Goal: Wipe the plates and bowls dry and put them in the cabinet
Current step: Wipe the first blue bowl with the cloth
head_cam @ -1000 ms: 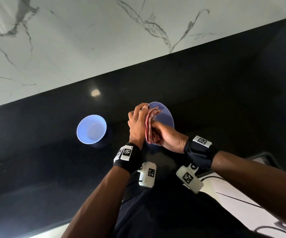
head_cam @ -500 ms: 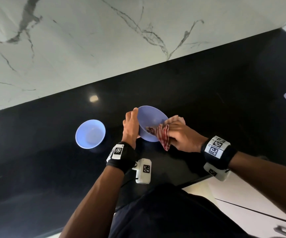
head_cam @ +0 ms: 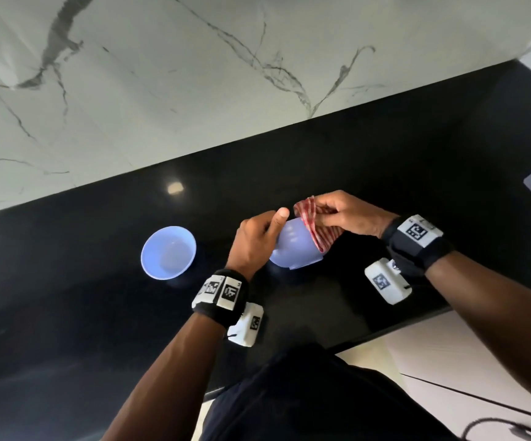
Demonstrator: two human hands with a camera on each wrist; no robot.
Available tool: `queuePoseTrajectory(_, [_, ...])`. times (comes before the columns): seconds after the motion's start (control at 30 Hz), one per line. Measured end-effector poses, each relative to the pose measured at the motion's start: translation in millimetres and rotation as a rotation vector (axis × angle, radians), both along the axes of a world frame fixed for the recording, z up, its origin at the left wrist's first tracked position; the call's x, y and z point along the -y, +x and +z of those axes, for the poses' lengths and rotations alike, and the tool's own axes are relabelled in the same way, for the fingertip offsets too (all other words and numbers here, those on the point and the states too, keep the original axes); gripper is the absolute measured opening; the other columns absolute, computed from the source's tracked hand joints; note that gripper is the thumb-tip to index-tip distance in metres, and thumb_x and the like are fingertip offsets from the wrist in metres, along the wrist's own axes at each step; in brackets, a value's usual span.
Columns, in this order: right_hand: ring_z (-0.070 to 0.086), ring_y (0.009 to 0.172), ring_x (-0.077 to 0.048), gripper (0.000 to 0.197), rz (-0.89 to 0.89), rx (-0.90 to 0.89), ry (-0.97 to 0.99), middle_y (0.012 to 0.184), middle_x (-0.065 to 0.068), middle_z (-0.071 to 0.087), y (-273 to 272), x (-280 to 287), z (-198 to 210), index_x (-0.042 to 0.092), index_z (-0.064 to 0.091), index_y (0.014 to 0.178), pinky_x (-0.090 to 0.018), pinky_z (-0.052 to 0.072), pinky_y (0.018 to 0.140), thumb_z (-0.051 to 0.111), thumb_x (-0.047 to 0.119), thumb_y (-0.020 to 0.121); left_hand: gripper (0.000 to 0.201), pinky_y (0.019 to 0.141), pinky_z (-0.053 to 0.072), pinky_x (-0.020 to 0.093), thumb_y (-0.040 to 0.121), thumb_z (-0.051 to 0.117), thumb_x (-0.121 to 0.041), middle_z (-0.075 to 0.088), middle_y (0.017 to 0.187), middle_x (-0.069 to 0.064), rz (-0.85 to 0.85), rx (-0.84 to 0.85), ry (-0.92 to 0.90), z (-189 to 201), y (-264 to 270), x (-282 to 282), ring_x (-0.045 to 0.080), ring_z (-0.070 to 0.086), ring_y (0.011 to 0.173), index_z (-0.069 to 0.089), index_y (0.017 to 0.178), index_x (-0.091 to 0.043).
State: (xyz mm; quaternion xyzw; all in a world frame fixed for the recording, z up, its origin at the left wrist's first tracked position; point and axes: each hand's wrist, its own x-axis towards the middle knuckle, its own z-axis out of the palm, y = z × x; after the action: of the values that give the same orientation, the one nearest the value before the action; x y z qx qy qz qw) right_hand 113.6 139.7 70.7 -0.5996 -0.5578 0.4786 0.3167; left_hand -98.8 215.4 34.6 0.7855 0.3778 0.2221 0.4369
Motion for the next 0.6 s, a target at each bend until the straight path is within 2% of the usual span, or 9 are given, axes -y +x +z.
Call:
queuePoseTrajectory(0.07, [0.067,0.108,0.0,0.017,-0.13,0.018,0.12,0.109,0.011,0.074,-21.4,-0.5,-11.7,0.034,0.07,0.11,-0.019,0.049,0.096,0.063,0.026,0.097,0.071,0.057,0.032,0.036,0.089,0.038,-0.081,0.037,0.054,-0.004,0.14,-0.004,-0.065,-6.1,12.0,11.0,0.019,0.034,0.061,0.031,0.057,-0.018])
queuePoseTrajectory(0.13, [0.07,0.096,-0.005,0.022,-0.343,0.173,0.254,0.098,0.01,0.076,-46.1,-0.1,-23.9,0.03,0.073,0.102,-0.029,0.054,0.088,0.054,0.038,0.096,0.078,0.058,0.035,0.037,0.089,0.04,-0.083,0.041,0.05,-0.003,0.285,0.019,-0.144,-11.9,20.2,21.1,0.021,0.039,0.058,0.034,0.053,-0.015])
queuePoseTrajectory(0.27, [0.068,0.071,-0.014,0.031,-0.503,0.428,0.414,0.075,0.005,0.072,-67.0,-5.4,-40.4,0.025,0.068,0.083,-0.036,0.054,0.07,0.047,0.044,0.098,0.069,0.056,0.033,0.036,0.105,0.045,-0.056,0.035,0.046,-0.009,0.431,0.084,-0.173,-17.5,20.1,17.4,0.016,0.034,0.051,0.027,0.049,-0.019])
queuePoseTrajectory(0.3, [0.067,0.068,-0.015,0.032,-0.496,0.393,0.411,0.07,0.005,0.07,-66.6,-7.9,-43.1,0.024,0.065,0.079,-0.035,0.054,0.068,0.049,0.042,0.1,0.068,0.056,0.03,0.036,0.104,0.047,-0.055,0.031,0.046,-0.01,0.45,0.114,-0.186,-18.0,17.8,14.2,0.015,0.03,0.051,0.024,0.05,-0.02])
queuePoseTrajectory(0.37, [0.065,0.058,-0.012,0.04,-0.587,0.053,0.312,0.058,0.003,0.065,-64.3,-10.5,-47.2,0.018,0.059,0.067,-0.029,0.051,0.061,0.05,0.027,0.104,0.066,0.057,0.025,0.035,0.101,0.051,-0.058,0.026,0.052,-0.006,0.497,0.193,-0.231,-19.6,13.5,9.5,0.016,0.025,0.055,0.021,0.055,-0.021])
queuePoseTrajectory(0.43, [0.061,0.056,-0.006,0.045,-0.719,-0.321,0.207,0.057,-0.021,0.061,-60.5,-12.8,-54.8,-0.011,0.055,0.065,-0.019,0.049,0.061,0.05,0.009,0.105,0.064,0.058,0.023,0.035,0.091,0.049,-0.069,0.024,0.06,0.003,0.516,0.267,-0.286,-17.5,9.8,9.4,0.018,0.025,0.061,0.023,0.059,-0.019])
queuePoseTrajectory(0.5, [0.055,0.061,-0.01,0.051,-0.759,-0.374,0.199,0.066,-0.042,0.05,-61.0,-13.7,-53.8,-0.028,0.048,0.069,-0.015,0.047,0.065,0.052,0.012,0.099,0.064,0.058,0.023,0.035,0.086,0.045,-0.073,0.025,0.061,0.003,0.487,0.264,-0.286,-13.8,7.1,9.0,0.018,0.025,0.062,0.026,0.061,-0.018])
queuePoseTrajectory(0.53, [0.049,0.06,-0.014,0.051,-0.746,-0.372,0.232,0.06,-0.038,0.046,-61.6,-13.7,-51.3,-0.026,0.048,0.064,-0.016,0.045,0.062,0.05,0.015,0.095,0.062,0.058,0.023,0.034,0.088,0.045,-0.071,0.026,0.06,0.0,0.461,0.238,-0.285,-11.1,6.0,7.5,0.016,0.026,0.061,0.026,0.061,-0.018])
queuePoseTrajectory(0.6, [0.039,0.049,-0.016,0.048,-0.664,-0.317,0.271,0.047,-0.015,0.042,-64.2,-15.0,-38.8,-0.006,0.044,0.05,-0.028,0.04,0.054,0.049,0.014,0.094,0.062,0.058,0.024,0.035,0.101,0.046,-0.06,0.027,0.054,-0.008,0.408,0.148,-0.275,-4.1,4.2,1.8,0.013,0.027,0.057,0.024,0.059,-0.019])
